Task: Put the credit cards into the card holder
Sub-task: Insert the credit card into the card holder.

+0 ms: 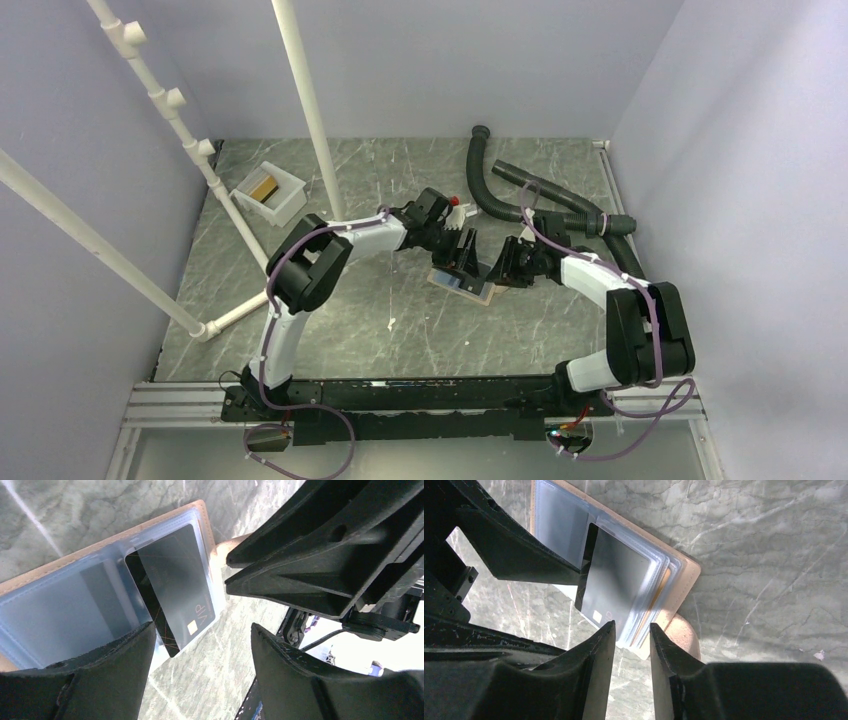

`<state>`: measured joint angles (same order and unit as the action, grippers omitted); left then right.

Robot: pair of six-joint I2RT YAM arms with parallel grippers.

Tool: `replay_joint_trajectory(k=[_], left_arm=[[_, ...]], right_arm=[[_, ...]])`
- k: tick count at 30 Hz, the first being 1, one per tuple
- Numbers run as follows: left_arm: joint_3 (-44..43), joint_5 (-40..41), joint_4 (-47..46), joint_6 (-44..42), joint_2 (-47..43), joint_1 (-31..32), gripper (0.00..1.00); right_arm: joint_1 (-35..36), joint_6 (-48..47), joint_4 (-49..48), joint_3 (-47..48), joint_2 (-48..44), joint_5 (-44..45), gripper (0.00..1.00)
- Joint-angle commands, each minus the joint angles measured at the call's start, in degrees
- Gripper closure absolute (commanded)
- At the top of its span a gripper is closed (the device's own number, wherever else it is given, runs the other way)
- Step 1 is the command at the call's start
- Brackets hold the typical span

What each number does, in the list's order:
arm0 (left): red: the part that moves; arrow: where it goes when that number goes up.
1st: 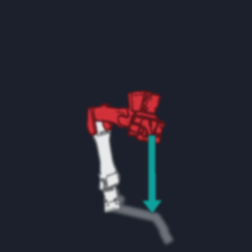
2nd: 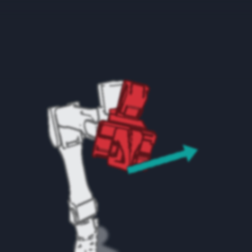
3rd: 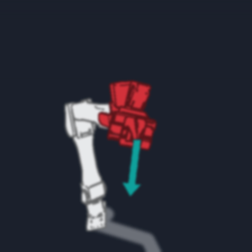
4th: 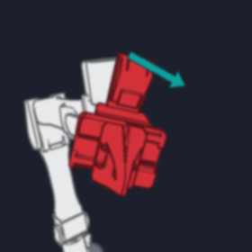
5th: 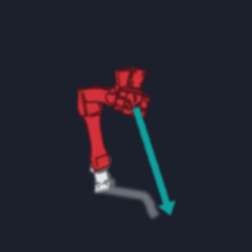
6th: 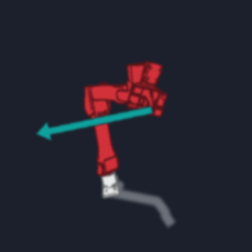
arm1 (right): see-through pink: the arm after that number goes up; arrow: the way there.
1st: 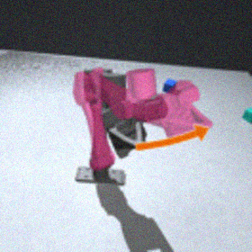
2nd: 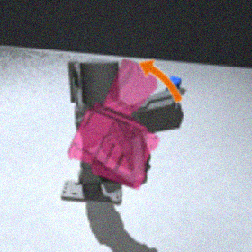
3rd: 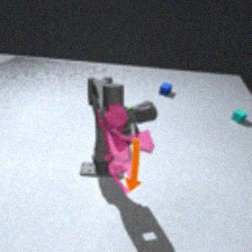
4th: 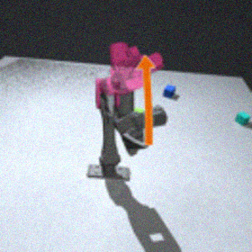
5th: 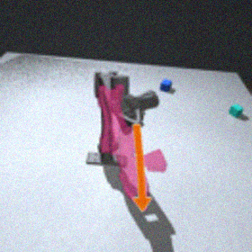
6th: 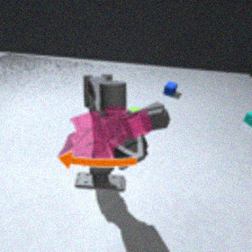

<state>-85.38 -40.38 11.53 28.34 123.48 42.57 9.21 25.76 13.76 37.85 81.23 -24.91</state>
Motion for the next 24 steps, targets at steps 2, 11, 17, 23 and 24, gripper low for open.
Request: replay_joint_trajectory(k=[2,11,17,23,24], left_arm=[[-2.0,-3.3,-3.0,1.4,0.7,1.7,0.25],[-3.6,-0.5,0.7,0.9,-0.8,3.5,0.25],[-0.5,-2.3,10.0,-4.7,-10.4,1.3,0.24],[10.0,-6.0,19.3,-9.3,-26.9,1.5,0.22],[12.5,-5.7,20.7,-9.8,-31.0,1.4,0.22]], right_arm=[[-0.5,1.3,-3.2,-0.1,1.9,-4.0,0.65],[-0.9,2.4,-3.7,0.8,2.4,-4.2,0.64],[-1.6,-1.4,1.0,0.9,-4.1,5.9,0.48],[-1.5,-2.5,-0.4,1.6,-3.9,2.6,0.42],[-1.4,-2.7,-0.6,1.5,-4.0,2.2,0.42]])
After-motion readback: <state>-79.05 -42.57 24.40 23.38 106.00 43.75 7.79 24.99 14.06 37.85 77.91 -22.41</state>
